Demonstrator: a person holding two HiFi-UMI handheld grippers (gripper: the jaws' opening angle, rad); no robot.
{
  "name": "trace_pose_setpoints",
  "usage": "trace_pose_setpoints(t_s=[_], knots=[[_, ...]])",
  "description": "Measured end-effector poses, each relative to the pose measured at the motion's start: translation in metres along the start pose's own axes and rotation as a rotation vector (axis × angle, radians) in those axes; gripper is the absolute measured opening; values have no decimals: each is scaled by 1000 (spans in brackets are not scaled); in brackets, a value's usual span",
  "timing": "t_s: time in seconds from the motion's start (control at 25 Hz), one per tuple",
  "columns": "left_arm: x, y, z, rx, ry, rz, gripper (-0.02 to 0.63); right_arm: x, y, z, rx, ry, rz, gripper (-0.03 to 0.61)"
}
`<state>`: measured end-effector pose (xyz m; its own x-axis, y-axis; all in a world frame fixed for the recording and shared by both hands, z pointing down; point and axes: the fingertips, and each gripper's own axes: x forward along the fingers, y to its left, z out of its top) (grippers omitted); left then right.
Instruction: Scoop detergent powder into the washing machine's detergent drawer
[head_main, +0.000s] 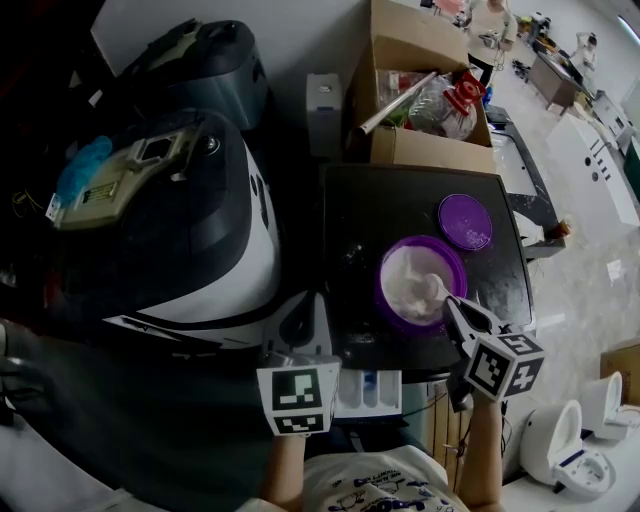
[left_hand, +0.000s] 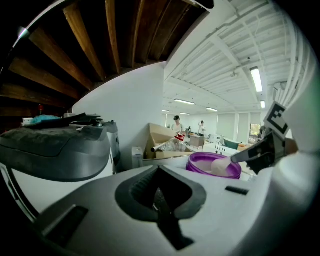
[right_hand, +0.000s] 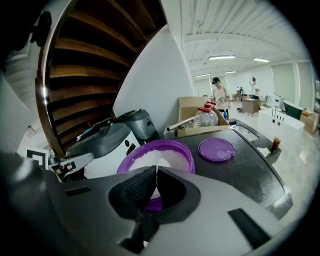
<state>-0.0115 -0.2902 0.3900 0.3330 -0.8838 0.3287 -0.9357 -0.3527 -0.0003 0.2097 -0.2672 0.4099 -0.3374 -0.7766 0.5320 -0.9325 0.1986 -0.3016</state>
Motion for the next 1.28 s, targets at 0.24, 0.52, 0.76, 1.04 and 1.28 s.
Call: trace_pose_setpoints(t_s=[0.24,0.52,0.76,1.04,1.28], knots=[[0,0,2,17,-13,-40,2,-5,4,1,238,-103,76,20],[-2,-3,7,41,-28,-104,2,-14,26,0,436,-215,152,19],[-7,-9,5,66,-28,-155,2,-28,39,-1,545,-313,184,19],[-15,-17,6,79,-35,-188,2,-51,49,0,738,-412,324,18],[-25,-27,4,88,-39,-194,2,-68,53,-4,826,-456,409,19]])
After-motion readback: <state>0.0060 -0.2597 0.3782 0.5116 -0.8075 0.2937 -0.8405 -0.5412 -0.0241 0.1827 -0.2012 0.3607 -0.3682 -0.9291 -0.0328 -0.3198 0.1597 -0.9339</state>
